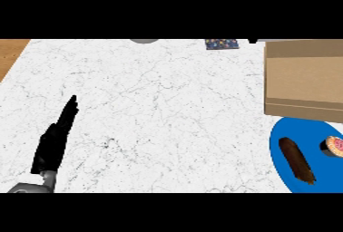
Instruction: Pick the cupcake from the plate and place it in the cardboard box
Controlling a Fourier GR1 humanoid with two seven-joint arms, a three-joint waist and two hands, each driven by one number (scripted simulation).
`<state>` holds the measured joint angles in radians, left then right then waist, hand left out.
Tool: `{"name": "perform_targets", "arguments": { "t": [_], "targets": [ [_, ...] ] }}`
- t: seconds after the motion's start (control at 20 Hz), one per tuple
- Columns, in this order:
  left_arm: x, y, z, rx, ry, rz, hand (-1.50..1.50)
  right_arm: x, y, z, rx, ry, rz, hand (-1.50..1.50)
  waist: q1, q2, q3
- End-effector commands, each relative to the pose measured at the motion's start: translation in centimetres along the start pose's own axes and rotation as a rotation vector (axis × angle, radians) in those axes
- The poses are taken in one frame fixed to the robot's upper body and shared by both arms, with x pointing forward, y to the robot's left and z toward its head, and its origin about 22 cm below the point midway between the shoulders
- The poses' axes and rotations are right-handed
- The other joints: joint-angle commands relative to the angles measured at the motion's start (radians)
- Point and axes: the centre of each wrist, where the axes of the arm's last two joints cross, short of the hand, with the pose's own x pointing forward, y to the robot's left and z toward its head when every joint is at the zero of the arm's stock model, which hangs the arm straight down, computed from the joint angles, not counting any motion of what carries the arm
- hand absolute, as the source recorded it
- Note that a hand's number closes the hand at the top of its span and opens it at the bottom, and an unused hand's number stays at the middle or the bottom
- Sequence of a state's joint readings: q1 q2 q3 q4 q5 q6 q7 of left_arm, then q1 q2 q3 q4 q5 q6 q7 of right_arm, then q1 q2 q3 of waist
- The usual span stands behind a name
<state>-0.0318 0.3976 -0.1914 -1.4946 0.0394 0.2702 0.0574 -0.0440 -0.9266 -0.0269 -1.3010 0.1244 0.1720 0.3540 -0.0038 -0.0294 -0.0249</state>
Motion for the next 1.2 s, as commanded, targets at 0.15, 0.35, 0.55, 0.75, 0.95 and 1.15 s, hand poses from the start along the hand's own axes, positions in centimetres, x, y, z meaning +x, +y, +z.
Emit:
{"name": "perform_targets", "arguments": {
  "t": [0.15, 0.35, 0.55, 0.75, 0.95, 1.15],
  "targets": [
    [0.6, -0.8, -0.6, 0.014, 0.013, -0.019, 0.0, 1.1, 3.4, -0.9, 0.138, -0.014, 0.07, -1.5, 0.023, 0.034, 0.025],
    [0.4, 0.6, -0.3, -0.016, -0.004, 0.009, 0.0, 1.1, 3.4, -1.7, 0.137, -0.008, 0.092, -1.5, 0.047, 0.038, 0.026],
    [-0.1, -0.6, 0.1, 0.008, 0.001, -0.003, 0.0, 0.6, 4.1, -1.7, 0.173, 0.004, 0.092, -1.5, 0.035, 0.035, 0.026],
    [-0.3, -0.7, 0.4, 0.003, 0.003, -0.005, 0.0, 0.2, 4.9, -2.1, 0.178, -0.018, 0.063, 1.5, 0.028, 0.034, 0.026],
    [-0.7, -0.1, 0.5, 0.001, 0.025, -0.004, 0.0, 0.2, 5.0, -2.1, -0.011, -0.057, 0.181, 1.5, 0.025, 0.033, 0.026],
    [0.3, 0.1, -0.3, 0.009, 0.009, 0.002, 0.0, 1.1, 3.9, -3.1, -0.097, -0.062, 0.181, 1.5, 0.022, 0.033, 0.026]
  ]
}}
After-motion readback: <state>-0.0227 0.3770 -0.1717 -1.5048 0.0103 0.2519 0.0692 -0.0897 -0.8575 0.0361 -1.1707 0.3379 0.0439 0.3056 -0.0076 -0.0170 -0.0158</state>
